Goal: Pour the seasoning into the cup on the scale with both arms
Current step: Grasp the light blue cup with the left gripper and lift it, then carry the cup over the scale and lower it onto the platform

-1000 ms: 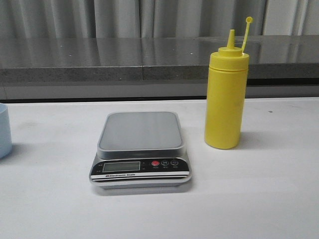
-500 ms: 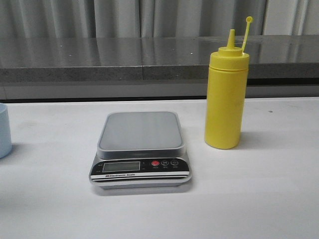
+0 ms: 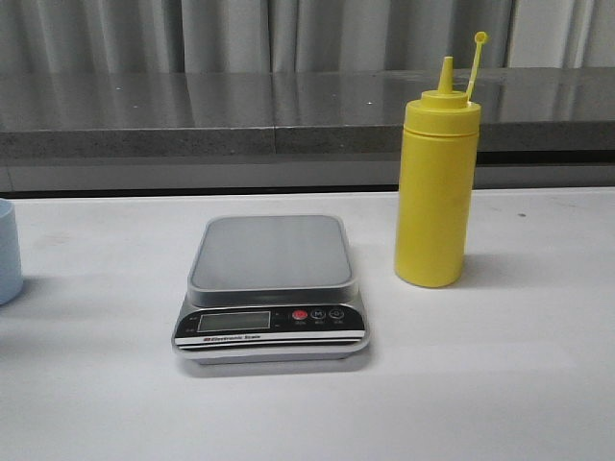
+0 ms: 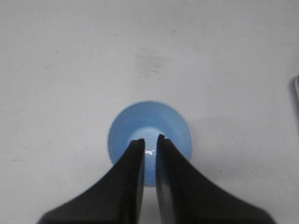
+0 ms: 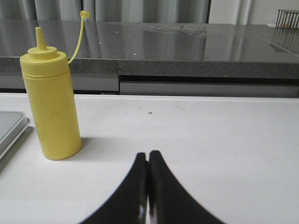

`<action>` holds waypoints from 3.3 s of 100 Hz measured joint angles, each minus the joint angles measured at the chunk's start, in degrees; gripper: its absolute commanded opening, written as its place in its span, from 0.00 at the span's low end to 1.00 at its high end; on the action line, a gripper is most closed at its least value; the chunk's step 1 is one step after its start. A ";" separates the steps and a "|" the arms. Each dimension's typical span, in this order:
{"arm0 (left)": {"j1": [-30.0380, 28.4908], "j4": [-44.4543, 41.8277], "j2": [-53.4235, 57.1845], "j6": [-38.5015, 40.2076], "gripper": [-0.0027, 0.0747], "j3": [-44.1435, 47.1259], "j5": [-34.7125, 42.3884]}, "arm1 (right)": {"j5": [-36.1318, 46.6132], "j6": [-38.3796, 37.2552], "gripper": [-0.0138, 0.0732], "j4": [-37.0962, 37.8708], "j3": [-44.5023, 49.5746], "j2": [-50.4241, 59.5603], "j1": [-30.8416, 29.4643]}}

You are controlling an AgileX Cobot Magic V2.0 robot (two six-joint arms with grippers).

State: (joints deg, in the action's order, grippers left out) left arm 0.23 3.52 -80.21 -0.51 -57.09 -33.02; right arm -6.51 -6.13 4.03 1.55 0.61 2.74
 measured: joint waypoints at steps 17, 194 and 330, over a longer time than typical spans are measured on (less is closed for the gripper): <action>-0.14 0.00 -0.56 0.00 0.57 0.00 -0.38 | 0.00 0.00 0.08 0.00 0.00 0.00 0.00; -2.39 -0.17 -15.60 1.06 0.01 -0.47 4.41 | 0.00 0.00 0.08 0.00 0.00 0.00 0.00; 20.34 3.32 -21.13 -1.06 0.01 -33.25 -20.68 | 0.00 0.00 0.08 0.00 0.00 0.00 0.00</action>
State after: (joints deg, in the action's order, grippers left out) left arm 20.57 6.84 -101.35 -1.56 -90.34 -53.70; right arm -6.51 -6.13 4.03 1.55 0.61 2.74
